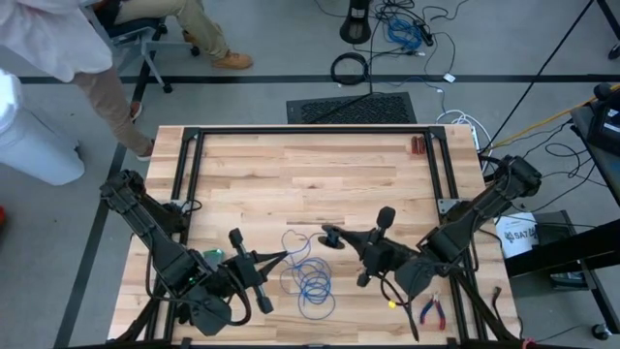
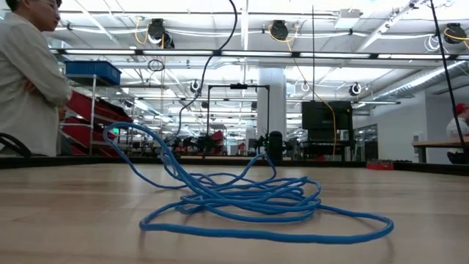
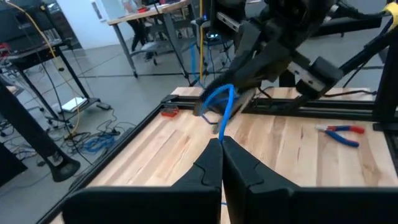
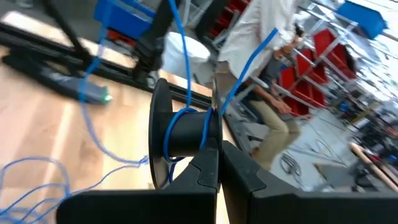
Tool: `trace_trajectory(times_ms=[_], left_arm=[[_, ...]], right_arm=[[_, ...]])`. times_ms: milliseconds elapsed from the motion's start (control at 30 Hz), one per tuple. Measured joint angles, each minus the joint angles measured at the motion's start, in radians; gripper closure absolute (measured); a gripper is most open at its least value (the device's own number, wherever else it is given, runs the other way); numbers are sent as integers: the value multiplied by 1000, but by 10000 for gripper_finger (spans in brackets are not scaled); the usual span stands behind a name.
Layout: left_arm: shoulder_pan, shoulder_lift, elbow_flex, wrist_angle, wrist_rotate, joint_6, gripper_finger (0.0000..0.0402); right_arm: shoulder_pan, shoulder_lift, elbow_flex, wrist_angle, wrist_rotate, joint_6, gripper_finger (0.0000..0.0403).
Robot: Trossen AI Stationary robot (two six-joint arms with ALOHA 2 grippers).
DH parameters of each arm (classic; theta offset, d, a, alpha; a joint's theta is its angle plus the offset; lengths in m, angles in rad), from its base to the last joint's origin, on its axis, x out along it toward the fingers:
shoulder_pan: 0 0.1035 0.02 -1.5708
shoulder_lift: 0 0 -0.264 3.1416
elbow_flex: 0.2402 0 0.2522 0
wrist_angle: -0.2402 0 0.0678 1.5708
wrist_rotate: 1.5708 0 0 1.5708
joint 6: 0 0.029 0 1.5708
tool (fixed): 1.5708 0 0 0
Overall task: Coil cords
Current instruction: Coil the blue wire onto the spool
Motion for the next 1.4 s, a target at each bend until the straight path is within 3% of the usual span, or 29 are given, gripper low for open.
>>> trace_trajectory(times_ms=[267,500,933,1400], left_arm=[[17,16,0,210,34,169,400],[86,68,0,403,201,311,400],[213,181,0,491,453,310,400],[236,202,0,475,480,306,400]], right_arm=[[-30,22,0,63,23,27,403],[-58,60,0,112,22,21,403],[-52,61,0,195,23,-33,403],[16,-18,0,219,20,-24,403]])
